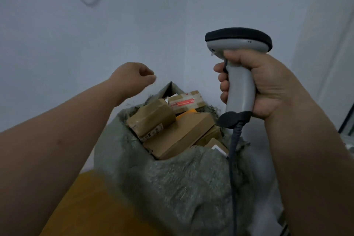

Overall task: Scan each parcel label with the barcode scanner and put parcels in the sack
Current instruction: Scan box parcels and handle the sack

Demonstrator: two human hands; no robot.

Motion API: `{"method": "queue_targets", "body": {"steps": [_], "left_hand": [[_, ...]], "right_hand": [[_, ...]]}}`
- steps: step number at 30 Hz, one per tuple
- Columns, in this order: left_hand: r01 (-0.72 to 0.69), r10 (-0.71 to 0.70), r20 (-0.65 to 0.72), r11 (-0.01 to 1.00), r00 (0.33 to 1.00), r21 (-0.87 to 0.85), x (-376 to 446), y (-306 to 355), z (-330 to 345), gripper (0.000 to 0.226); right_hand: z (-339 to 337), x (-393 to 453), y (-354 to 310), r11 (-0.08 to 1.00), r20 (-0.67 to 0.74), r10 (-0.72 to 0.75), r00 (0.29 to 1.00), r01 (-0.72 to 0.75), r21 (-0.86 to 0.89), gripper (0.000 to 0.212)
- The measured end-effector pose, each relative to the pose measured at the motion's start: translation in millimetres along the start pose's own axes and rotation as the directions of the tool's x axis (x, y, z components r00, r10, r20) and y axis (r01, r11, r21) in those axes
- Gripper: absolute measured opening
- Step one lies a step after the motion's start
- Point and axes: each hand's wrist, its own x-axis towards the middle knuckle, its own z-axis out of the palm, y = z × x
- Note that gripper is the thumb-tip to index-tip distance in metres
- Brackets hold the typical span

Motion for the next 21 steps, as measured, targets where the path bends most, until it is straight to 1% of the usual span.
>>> {"method": "queue_targets", "body": {"steps": [2, 3, 4, 5, 7, 9, 11, 13, 16, 19, 21], "left_hand": [[0.069, -0.083, -0.14, 0.992, 0.987, -0.104, -24.4, -30.7, -21.4, 0.038], [0.124, -0.156, -0.198, 0.978, 0.968, -0.167, -38.0, -50.9, -29.1, 0.042], [0.198, -0.252, -0.224, 0.951, 0.941, -0.238, -52.6, -72.1, -33.9, 0.046], [0.291, -0.363, -0.21, 0.905, 0.908, -0.31, -69.3, -94.5, -36.4, 0.051], [0.464, -0.541, -0.103, 0.792, 0.835, -0.397, -107.1, -134.5, -34.0, 0.056], [0.577, -0.633, 0.013, 0.697, 0.774, -0.426, -146.4, -161.4, -27.7, 0.057], [0.62, -0.655, 0.093, 0.647, 0.75, -0.445, -178.1, -174.2, -25.4, 0.057], [0.638, -0.651, 0.153, 0.621, 0.744, -0.455, -198.8, -180.9, -27.9, 0.056], [0.665, -0.661, 0.214, 0.567, 0.719, -0.486, -220.2, -192.0, -35.0, 0.048], [0.674, -0.677, 0.221, 0.531, 0.702, -0.515, -236.1, -205.9, -43.1, 0.042], [0.678, -0.699, 0.205, 0.509, 0.685, -0.53, -245.3, -214.7, -48.3, 0.04]], "right_hand": [[22.1, -25.1, 7.0, 1.0, 0.0, -0.02, 1.0, 0.02, -0.023, 0.021], [33.4, -37.2, 11.9, 0.999, -0.001, -0.023, 1.0, 0.023, -0.04, 0.02], [44.1, -48.8, 17.2, 0.998, -0.005, -0.025, 1.0, 0.025, -0.054, 0.02], [55.4, -60.1, 23.5, 0.998, -0.011, -0.025, 1.0, 0.024, -0.065, 0.02], [78.3, -79.4, 39.0, 0.997, -0.015, -0.017, 1.0, 0.016, -0.073, 0.019], [102.4, -94.0, 59.7, 0.995, -0.012, 0.002, 1.0, -0.003, -0.095, 0.017], [127.3, -104.3, 85.7, 0.991, -0.015, 0.023, 1.0, -0.025, -0.128, 0.014], [149.2, -112.8, 115.1, 0.984, -0.026, 0.04, 0.999, -0.044, -0.171, 0.012], [173.9, -125.2, 158.6, 0.963, -0.057, 0.072, 0.996, -0.084, -0.254, 0.011], [193.8, -130.5, 192.9, 0.952, -0.031, 0.11, 0.993, -0.114, -0.284, 0.014], [204.6, -130.0, 210.6, 0.938, -0.011, 0.128, 0.992, -0.125, -0.325, 0.023]]}}
